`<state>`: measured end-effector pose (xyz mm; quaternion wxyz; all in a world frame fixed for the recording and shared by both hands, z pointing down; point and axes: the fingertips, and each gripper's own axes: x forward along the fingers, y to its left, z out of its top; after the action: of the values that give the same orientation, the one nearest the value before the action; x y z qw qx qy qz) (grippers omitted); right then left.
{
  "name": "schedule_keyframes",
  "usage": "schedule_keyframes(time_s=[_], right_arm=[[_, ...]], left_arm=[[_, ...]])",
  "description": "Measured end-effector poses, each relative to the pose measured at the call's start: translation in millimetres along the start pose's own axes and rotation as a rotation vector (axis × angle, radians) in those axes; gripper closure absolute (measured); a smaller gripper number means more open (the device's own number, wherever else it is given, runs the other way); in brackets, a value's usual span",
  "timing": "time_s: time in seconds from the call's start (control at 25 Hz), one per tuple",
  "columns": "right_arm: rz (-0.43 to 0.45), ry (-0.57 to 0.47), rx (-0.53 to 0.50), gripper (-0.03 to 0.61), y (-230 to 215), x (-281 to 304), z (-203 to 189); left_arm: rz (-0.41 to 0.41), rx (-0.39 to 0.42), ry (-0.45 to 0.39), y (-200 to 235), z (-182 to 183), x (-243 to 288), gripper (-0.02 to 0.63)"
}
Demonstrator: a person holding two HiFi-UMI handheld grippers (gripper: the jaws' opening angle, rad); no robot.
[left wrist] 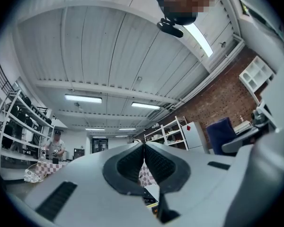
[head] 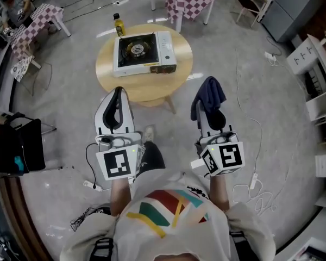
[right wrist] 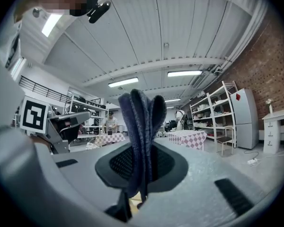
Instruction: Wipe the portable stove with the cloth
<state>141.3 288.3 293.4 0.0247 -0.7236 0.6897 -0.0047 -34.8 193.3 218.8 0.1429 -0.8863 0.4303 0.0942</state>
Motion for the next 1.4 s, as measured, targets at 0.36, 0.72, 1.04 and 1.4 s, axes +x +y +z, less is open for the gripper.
schedule_keyframes(time_s=[0.36,0.72,1.04,1.4], right_arm=[[-0.025,0.053,-0.002,0.545,4,100,0],[-0.038,0.047,-0.019,0.545,12,228,18],[-0.047,0.076,-0.099,0.545,19,320,19],[-0.053,0.075,-0.045,0.545,-3,363,7]], left_arm=[[-0.032,-0.079,0.096,45,-56,75,0.607],[-0.080,-0.127,0.089,111,-91,184,0.607],[-0.049,-0.158,0.022,170,-112,259,0.607],[-0.017,-0.184,0.061,173,-130,291,0.607]])
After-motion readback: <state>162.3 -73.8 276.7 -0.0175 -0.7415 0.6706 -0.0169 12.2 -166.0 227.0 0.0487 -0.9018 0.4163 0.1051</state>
